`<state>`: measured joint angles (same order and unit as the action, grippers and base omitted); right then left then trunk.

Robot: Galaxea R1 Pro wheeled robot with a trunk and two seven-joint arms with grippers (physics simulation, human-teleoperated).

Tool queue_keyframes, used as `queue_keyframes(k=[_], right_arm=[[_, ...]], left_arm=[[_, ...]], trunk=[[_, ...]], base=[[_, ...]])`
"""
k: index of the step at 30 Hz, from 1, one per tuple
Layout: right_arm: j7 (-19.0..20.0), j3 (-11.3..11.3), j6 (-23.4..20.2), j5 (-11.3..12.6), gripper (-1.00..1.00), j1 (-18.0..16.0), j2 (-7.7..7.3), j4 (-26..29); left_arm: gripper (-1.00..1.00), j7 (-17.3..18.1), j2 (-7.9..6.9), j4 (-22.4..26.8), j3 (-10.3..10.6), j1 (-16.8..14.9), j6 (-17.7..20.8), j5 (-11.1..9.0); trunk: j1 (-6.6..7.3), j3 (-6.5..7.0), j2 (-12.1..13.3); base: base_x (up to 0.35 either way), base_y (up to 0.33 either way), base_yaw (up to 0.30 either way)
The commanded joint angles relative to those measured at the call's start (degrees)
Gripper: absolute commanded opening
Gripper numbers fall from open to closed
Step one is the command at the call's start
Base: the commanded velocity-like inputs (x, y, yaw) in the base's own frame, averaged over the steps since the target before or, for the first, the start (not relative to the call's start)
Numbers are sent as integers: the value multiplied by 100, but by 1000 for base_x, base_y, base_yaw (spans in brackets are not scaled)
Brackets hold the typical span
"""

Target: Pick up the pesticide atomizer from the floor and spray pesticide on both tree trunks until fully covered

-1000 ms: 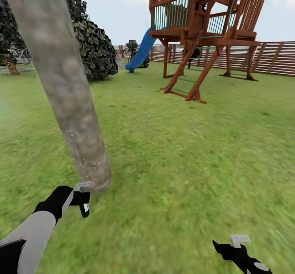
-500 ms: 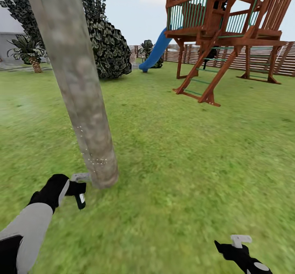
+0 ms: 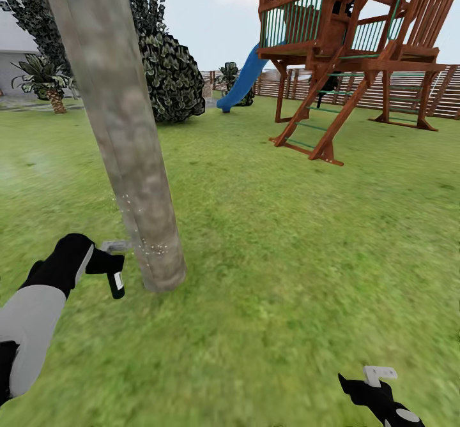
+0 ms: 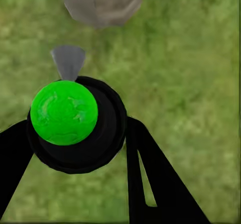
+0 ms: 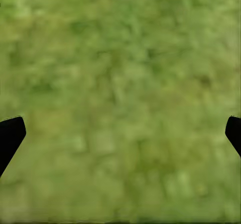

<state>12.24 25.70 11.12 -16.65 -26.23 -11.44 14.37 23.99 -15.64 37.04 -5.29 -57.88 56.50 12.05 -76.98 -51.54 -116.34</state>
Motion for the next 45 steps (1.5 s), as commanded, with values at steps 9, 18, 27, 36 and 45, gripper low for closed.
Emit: queue_keyframes(k=[9, 18, 27, 36, 45], right_arm=[[29, 51, 22, -49, 100, -5, 1, -4], [30, 50, 22, -49, 100, -5, 1, -2], [24, 50, 22, -49, 100, -5, 1, -1], [6, 49, 23, -58, 100, -5, 1, -4], [6, 49, 24, -51, 100, -5, 1, -4]], left_arm=[[-100, 53, -320, 40, -46, -1343, 125, 76], [-100, 70, -313, -289, -43, -474, -115, 53], [-100, 46, -339, -172, -24, -1139, 88, 85], [-100, 53, -323, -188, -61, -438, 1, 61], [-100, 53, -314, -188, -60, -428, 2, 69]], trunk=[[2, -5, -2], [2, -5, -2], [2, -5, -2], [2, -5, -2], [2, -5, -2]], base=[[-12, 0, 0], [0, 0, 0], [0, 0, 0], [0, -101, 0], [0, -273, 0]])
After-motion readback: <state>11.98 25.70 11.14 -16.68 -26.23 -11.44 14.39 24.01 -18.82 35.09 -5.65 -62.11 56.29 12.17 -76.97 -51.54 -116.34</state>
